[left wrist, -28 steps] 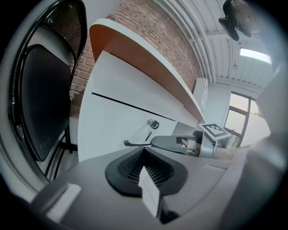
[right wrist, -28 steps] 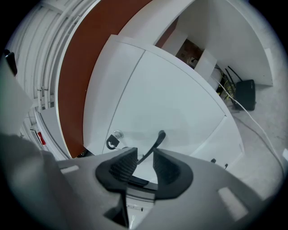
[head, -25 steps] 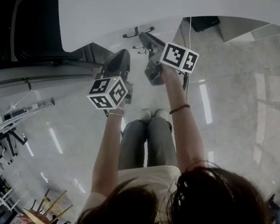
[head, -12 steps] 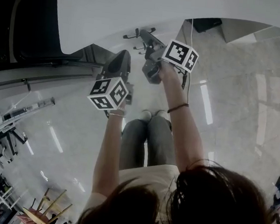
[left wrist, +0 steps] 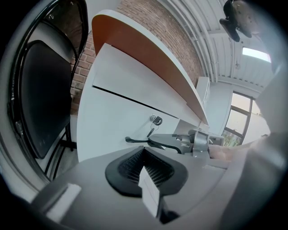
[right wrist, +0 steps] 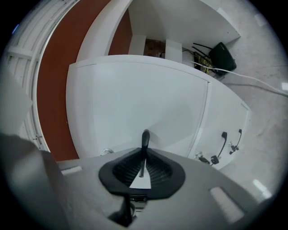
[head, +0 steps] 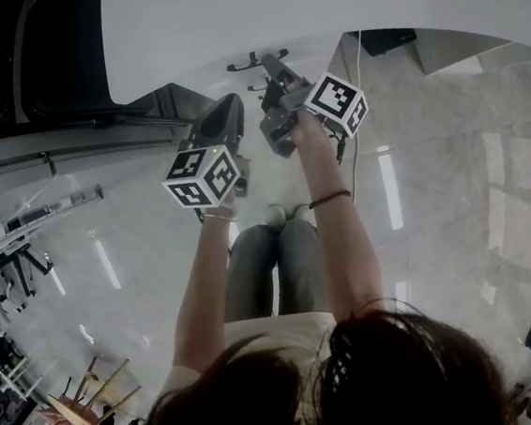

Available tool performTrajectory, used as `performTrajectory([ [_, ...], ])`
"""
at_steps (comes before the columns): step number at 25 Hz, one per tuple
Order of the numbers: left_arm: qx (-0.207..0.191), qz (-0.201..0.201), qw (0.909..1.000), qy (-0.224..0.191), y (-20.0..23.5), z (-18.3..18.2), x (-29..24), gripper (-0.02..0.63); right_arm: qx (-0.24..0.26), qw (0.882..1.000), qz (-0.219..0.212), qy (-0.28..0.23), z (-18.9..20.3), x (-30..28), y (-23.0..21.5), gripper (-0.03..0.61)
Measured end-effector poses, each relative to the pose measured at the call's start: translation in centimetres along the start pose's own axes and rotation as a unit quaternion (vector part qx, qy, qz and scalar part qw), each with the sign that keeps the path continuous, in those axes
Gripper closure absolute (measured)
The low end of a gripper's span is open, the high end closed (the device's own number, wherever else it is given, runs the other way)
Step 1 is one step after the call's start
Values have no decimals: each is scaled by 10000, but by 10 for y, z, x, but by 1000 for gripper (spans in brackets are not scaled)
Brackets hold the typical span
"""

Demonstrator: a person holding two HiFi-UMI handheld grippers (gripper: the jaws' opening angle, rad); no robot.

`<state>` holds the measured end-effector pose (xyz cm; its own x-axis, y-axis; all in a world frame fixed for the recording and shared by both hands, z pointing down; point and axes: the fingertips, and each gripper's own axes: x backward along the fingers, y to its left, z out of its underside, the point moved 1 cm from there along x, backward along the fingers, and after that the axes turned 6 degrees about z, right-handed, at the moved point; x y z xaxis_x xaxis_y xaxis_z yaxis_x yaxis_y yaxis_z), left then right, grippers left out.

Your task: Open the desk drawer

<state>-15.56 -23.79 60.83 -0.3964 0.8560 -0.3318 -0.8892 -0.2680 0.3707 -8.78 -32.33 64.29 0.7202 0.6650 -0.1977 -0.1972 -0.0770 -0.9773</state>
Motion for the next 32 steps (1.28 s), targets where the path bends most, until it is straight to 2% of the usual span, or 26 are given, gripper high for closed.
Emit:
performTrajectory([
  [11,-5,3,10000,96,-2,-3,2,621,-261,9997,11,1,-2,-1,-1,552],
  [32,135,34,9996,251,-10,-4,18,621,-324,9992,245,4,5,10,0,554],
])
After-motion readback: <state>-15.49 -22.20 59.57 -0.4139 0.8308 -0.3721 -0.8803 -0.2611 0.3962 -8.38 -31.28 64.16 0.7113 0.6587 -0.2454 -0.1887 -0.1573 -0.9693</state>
